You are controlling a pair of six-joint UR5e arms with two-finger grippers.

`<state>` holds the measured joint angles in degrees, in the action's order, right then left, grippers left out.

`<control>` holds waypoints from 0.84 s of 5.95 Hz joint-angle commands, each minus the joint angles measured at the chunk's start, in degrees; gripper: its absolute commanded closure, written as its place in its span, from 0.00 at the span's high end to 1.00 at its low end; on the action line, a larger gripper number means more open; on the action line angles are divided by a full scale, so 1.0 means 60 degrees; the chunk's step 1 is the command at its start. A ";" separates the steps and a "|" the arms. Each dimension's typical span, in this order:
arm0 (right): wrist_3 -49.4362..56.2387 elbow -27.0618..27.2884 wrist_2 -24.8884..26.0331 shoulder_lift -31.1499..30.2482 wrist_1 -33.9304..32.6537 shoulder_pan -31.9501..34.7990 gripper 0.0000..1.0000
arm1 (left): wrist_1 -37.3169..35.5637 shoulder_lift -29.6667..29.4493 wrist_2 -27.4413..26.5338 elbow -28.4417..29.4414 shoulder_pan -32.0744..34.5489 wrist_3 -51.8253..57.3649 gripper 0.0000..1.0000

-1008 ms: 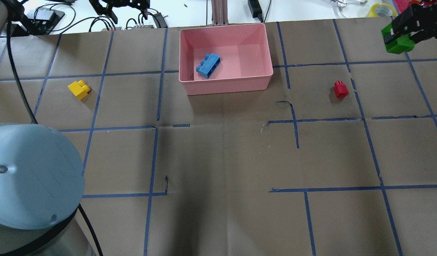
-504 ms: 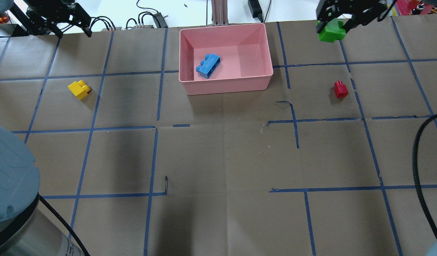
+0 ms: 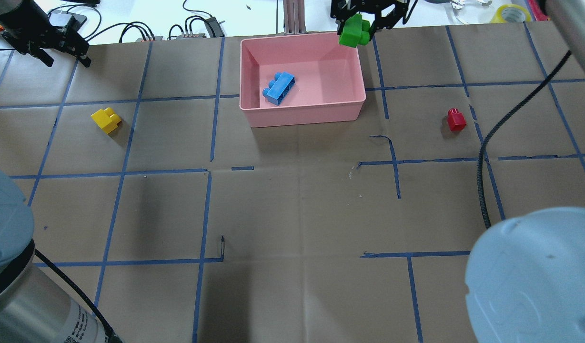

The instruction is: Put all blocks into box

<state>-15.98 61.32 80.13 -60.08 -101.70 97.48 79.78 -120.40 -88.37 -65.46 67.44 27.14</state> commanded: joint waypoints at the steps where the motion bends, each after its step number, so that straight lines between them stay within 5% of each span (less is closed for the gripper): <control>1: -0.0280 -0.0390 -0.0113 0.1189 -0.1744 0.0626 0.05 | -0.0838 -0.0234 -0.0022 0.0129 -0.0398 0.0076 1.00; 2: -0.0266 -0.0419 -0.0113 0.1513 -0.2103 0.0774 0.06 | -0.1164 -0.0352 -0.0124 -0.0016 -0.0400 -0.0213 1.00; 3: -0.0135 -0.0391 0.0032 0.1575 -0.2237 0.0790 0.39 | -0.1066 -0.0411 -0.0125 -0.0046 -0.0473 -0.2479 0.99; 4: -0.0105 -0.0390 0.0048 0.1575 -0.2369 0.0776 0.94 | -0.1021 -0.0412 -0.0081 -0.0119 -0.0474 -0.4270 1.00; 5: 0.0229 -0.0405 0.0077 0.1561 -0.2356 0.0775 0.99 | -0.1050 -0.0412 -0.0095 -0.0584 -0.0546 -0.6101 0.99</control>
<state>-16.08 58.94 80.39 -50.72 -115.60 102.11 73.54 -122.82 -88.94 -67.02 64.48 1.01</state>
